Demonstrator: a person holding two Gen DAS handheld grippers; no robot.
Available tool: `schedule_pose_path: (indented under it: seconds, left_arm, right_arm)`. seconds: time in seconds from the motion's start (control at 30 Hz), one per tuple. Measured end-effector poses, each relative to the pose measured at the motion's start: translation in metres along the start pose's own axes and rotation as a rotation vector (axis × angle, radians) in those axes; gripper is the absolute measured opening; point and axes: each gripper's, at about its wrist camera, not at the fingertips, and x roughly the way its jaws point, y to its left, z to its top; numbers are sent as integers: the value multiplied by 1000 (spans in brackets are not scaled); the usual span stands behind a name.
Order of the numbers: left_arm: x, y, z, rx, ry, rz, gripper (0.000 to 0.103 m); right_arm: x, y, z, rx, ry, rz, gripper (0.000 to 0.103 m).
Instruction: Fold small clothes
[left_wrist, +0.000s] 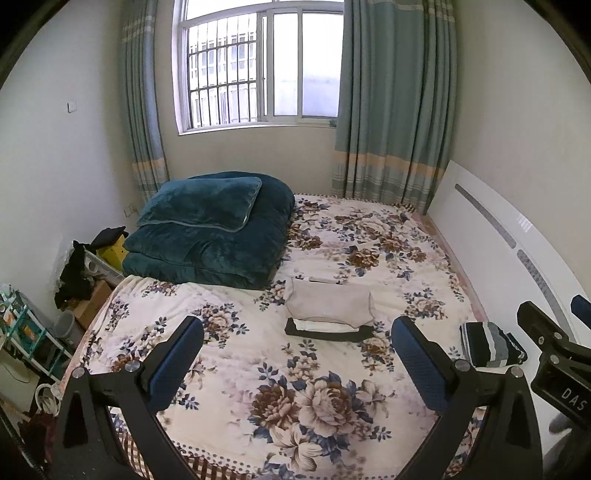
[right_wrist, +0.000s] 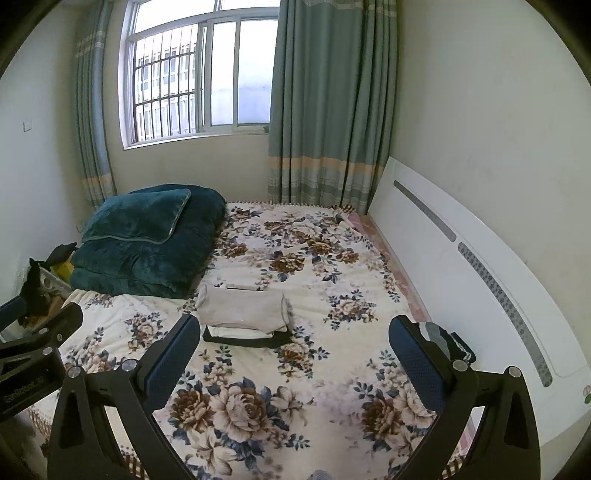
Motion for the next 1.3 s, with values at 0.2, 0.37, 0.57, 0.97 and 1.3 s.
schedule_pose_path:
  seconds: [0.2, 0.37, 0.57, 0.97, 1.3]
  left_arm:
    - [-4, 2, 2, -4, -1, 5, 103]
    - [-5, 2, 3, -5, 0, 7, 103]
    - [-8, 6, 1, -5, -2, 12, 103]
    - [-10, 7, 2, -4, -4, 11, 103]
    - [-14, 5, 2, -4, -9, 13, 103]
  right_arm:
    - [-1, -3, 2, 5, 1, 7, 103]
    - [2, -4, 9, -4, 6, 23, 103]
    - [4, -2, 9, -8, 8, 39, 103]
    - [3, 1, 7, -9, 6, 41, 103]
    - [4, 3, 7, -10, 4, 38, 103]
